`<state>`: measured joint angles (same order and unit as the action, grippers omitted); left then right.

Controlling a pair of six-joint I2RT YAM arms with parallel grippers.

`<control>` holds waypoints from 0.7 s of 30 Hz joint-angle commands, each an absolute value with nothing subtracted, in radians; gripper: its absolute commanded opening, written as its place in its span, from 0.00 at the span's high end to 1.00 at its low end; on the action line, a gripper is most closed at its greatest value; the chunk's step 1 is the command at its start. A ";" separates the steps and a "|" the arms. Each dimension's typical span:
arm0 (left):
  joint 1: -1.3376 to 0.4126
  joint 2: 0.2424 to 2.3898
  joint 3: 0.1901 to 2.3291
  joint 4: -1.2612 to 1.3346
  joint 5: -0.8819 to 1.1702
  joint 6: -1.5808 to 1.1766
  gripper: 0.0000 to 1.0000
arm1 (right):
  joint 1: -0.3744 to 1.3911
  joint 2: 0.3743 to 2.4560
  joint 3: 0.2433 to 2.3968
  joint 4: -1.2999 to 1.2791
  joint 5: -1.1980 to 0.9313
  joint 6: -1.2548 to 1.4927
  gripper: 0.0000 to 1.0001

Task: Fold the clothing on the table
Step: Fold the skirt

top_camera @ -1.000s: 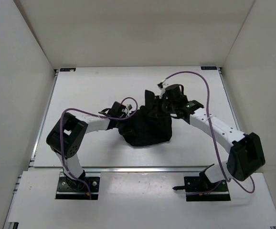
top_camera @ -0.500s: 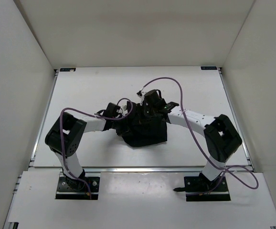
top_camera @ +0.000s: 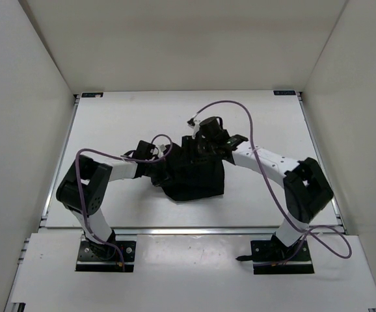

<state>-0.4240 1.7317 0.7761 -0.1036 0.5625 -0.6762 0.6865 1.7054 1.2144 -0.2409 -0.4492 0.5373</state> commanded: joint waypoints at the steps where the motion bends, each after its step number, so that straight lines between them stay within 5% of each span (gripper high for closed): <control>1: -0.379 1.645 0.767 -0.199 0.515 -0.629 1.00 | 0.638 1.562 1.264 -0.281 -0.402 0.493 0.56; 5: -0.324 1.531 0.799 -0.271 0.508 -0.614 1.00 | 0.588 1.479 1.221 -0.291 -0.312 0.469 0.62; 10: -0.256 1.396 0.837 -0.350 0.474 -0.591 0.91 | 0.511 1.555 1.141 -0.290 -0.384 0.436 0.96; 21: -0.253 1.460 0.951 -0.342 0.471 -0.578 1.00 | 0.710 1.841 1.210 -0.155 -0.489 0.453 0.99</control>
<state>-0.2436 1.4322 0.9184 -0.3328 0.4698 -0.5976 0.6567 1.8103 1.1316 -0.2234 -0.4339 0.4511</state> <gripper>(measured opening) 0.037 0.013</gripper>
